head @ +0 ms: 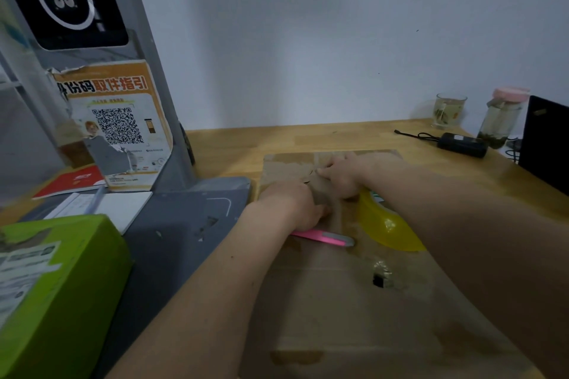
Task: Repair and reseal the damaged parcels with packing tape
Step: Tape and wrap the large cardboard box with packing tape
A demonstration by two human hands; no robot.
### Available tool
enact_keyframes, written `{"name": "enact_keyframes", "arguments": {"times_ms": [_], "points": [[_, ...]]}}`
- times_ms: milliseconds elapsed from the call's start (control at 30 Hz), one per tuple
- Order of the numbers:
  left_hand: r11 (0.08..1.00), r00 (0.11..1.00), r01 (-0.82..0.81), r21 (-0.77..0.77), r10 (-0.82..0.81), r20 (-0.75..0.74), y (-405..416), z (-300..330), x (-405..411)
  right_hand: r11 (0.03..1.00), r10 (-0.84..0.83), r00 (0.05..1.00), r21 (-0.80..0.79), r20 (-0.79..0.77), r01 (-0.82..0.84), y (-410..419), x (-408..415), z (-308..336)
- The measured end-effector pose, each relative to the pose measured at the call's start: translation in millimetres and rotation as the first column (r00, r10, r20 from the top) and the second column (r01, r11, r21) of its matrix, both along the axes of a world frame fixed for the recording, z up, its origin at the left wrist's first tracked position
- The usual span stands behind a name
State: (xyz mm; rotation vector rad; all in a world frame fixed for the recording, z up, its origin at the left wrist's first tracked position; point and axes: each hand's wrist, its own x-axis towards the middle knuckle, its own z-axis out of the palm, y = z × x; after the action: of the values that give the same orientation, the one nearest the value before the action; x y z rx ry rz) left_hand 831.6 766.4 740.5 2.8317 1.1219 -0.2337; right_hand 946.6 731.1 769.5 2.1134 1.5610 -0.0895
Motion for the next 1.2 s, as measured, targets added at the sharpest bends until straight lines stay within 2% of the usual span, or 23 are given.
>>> {"name": "enact_keyframes", "arguments": {"times_ms": [167,367,500,667,800,1033,1133,1200], "points": [[0.999,0.998,0.049,-0.001,-0.049,0.035,6.5,-6.6,-8.8,0.999,0.051,0.999,-0.012,0.014,-0.051,7.0,-2.9,-2.7],[0.999,0.996,0.043,-0.012,-0.042,0.076,7.3,-14.2,-8.5,1.0,0.008,0.99,0.025,-0.139,-0.005,6.1,-11.1,-11.1],[0.999,0.994,0.025,-0.045,-0.02,0.11,8.4,-15.1,-8.3,0.999,0.029,0.987,0.045,-0.159,-0.022,2.9,-9.7,-8.3],[1.0,0.995,-0.013,0.019,0.011,0.095,7.3,-15.5,-6.2,0.999,0.036,0.979,0.045,-0.199,-0.028,-1.1,-2.2,4.1],[0.997,1.0,-0.005,0.077,0.004,0.019,2.8,-15.2,-2.3,0.999,-0.017,0.985,0.026,-0.171,0.021,3.8,2.4,-8.4],[0.995,1.0,0.006,0.096,-0.004,-0.02,-0.9,-11.5,-1.7,0.999,-0.041,0.991,0.003,-0.124,0.041,10.9,-2.8,-15.4],[0.995,1.0,0.004,0.099,-0.005,0.013,-3.9,-9.9,-1.9,0.999,-0.045,0.995,0.011,-0.094,0.046,16.0,-5.3,-19.4],[0.996,0.999,-0.006,0.093,0.001,0.05,-5.5,-9.4,-3.3,0.997,-0.059,0.988,0.033,-0.144,0.064,17.4,-5.6,-17.0]]}}
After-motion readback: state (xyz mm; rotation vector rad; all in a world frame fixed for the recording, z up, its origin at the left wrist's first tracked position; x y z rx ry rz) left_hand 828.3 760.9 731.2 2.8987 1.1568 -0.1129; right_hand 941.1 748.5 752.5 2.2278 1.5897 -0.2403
